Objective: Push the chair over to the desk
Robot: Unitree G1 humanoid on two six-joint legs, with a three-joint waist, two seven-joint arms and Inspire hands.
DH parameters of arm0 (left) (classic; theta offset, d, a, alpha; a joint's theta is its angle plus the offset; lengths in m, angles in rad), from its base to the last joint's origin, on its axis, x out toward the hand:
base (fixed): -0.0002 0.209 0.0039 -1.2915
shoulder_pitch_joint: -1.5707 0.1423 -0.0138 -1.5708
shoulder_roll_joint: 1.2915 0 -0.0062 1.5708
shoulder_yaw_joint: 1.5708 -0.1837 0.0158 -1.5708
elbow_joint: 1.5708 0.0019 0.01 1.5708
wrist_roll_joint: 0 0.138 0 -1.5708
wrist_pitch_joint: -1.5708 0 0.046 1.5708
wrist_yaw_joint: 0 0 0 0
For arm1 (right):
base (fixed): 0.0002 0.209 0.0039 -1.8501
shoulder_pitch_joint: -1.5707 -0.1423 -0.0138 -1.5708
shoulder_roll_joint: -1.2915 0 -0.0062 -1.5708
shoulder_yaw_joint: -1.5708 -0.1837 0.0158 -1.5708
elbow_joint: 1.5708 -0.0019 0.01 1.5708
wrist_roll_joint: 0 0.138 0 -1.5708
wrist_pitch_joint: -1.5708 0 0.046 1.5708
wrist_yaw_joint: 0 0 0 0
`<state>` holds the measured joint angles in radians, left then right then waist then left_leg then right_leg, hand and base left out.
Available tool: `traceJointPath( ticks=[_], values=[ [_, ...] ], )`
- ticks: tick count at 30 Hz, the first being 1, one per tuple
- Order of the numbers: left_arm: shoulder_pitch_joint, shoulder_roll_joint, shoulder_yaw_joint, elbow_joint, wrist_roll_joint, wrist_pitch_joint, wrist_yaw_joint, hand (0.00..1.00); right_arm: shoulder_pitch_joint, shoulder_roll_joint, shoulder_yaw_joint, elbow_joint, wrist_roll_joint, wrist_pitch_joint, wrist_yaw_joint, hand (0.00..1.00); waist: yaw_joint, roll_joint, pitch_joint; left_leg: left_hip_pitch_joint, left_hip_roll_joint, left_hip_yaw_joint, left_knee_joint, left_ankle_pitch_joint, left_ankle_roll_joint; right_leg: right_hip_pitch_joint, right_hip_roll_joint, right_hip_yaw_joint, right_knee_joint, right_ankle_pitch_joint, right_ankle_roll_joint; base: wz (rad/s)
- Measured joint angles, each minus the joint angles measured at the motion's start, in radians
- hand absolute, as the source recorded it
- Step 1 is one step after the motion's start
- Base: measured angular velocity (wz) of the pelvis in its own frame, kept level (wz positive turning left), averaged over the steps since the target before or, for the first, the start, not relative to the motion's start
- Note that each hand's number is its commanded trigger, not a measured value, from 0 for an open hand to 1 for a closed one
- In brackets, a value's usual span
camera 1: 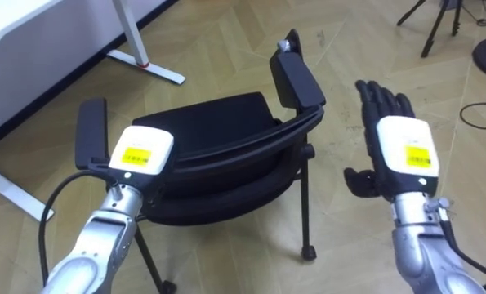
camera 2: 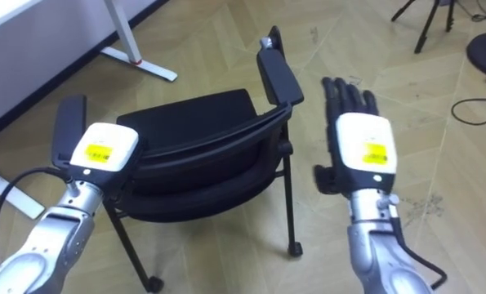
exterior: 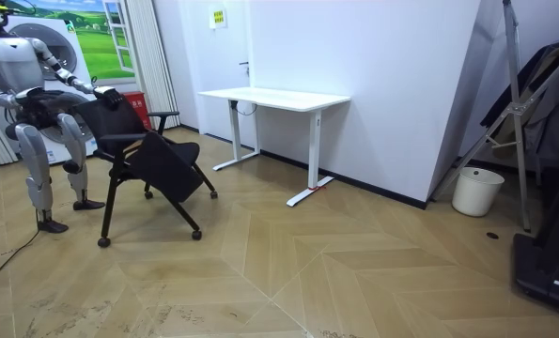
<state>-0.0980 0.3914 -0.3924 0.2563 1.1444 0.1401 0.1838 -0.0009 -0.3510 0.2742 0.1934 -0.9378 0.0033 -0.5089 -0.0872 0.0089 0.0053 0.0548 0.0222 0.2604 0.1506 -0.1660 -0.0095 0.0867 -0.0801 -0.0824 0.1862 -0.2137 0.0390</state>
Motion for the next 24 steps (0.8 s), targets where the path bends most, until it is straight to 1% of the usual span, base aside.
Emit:
traceJointPath(
  ticks=[2, 5, 11, 17, 24],
  values=[
    [-0.004, -0.002, -0.007, 0.001, 0.001, 0.003, 0.001, 1.0, 0.0, -0.001, 0.027, 0.0, -0.037, 0.005, 0.016, 0.0, 0.009, -0.002, 0.0009, 0.003, -0.001, -0.001, -0.001, 0.0, 0.0, 0.003, 0.0, 0.0, 0.0, 0.0, 0.0, 0.0],
    [-0.009, -0.003, -0.018, 0.006, 0.001, 0.005, 0.001, 1.0, -0.001, -0.001, 0.062, 0.0, -0.05, 0.019, 0.058, 0.0, 0.015, -0.002, 0.0012, 0.01, -0.001, -0.002, -0.004, 0.0, 0.0, 0.009, 0.0, 0.0, 0.0, 0.0, 0.0, 0.0],
    [-0.041, -0.015, -0.033, 0.042, 0.005, 0.0, 0.003, 1.0, -0.001, 0.0, 0.077, -0.001, -0.068, 0.02, 0.097, 0.0, 0.035, -0.004, 0.0027, 0.01, -0.001, -0.012, -0.004, 0.0, 0.0, 0.012, 0.0, -0.003, -0.001, 0.0, 0.0, 0.01],
    [-0.047, -0.018, -0.039, 0.047, 0.005, 0.0, 0.003, 1.0, -0.001, 0.0, 0.121, -0.001, -0.094, 0.02, 0.12, 0.0, 0.039, -0.006, 0.0038, 0.01, -0.001, -0.018, -0.002, 0.0, 0.0, 0.015, 0.0, -0.008, -0.001, 0.0, 0.0, 0.01],
    [-0.053, -0.018, -0.045, 0.056, 0.003, 0.0, 0.003, 1.0, -0.001, 0.003, 0.136, -0.001, -0.094, 0.022, 0.131, 0.0, 0.041, -0.006, 0.0039, 0.009, -0.001, -0.023, 0.0, 0.0, 0.0, 0.018, 0.0, -0.013, -0.001, 0.0, 0.0, 0.02]
  ],
)
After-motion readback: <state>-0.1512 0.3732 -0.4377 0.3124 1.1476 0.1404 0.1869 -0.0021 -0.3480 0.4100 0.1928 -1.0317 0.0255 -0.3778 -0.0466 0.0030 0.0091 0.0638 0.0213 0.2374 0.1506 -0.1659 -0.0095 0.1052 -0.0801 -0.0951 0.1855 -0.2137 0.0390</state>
